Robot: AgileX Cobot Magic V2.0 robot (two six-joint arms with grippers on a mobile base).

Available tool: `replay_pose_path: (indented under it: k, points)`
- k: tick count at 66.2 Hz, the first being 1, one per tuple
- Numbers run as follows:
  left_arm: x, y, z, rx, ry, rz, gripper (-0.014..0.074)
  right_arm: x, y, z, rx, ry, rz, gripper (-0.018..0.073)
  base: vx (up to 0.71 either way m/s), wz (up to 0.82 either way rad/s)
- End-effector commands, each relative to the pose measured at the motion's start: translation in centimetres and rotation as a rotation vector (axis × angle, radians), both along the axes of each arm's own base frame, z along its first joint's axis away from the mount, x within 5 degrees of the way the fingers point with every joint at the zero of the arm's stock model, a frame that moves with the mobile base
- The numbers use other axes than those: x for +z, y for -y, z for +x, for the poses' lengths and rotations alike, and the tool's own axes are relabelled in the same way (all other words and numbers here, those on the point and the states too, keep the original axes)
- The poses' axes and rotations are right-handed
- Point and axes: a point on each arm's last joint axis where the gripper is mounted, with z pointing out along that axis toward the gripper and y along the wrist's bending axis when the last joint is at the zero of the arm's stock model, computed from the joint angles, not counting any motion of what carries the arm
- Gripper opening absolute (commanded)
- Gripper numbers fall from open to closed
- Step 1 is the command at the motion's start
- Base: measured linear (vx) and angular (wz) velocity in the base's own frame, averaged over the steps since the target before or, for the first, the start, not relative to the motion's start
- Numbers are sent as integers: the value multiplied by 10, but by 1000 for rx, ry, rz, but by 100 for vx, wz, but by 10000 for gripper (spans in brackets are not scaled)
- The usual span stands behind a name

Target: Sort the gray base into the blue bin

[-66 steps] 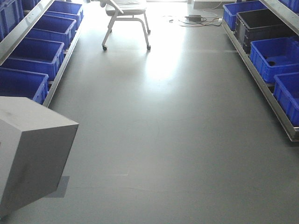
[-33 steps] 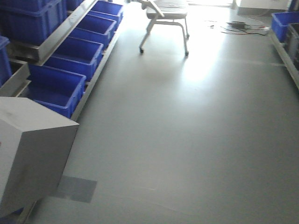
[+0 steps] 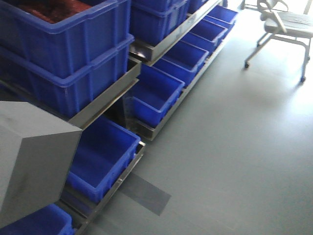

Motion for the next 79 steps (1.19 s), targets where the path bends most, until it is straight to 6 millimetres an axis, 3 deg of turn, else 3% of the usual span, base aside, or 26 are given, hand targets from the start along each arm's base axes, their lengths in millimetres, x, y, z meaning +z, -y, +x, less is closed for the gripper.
replay_pose_path:
  k: [1,79]
  points:
    - [18,-3,-1,13,95,-83,-6,5,0,2,-1,51,-21,-5,15,79]
    - [18,-3,-1,13,95,-83,-6,5,0,2,-1,51,-21,-5,16,74]
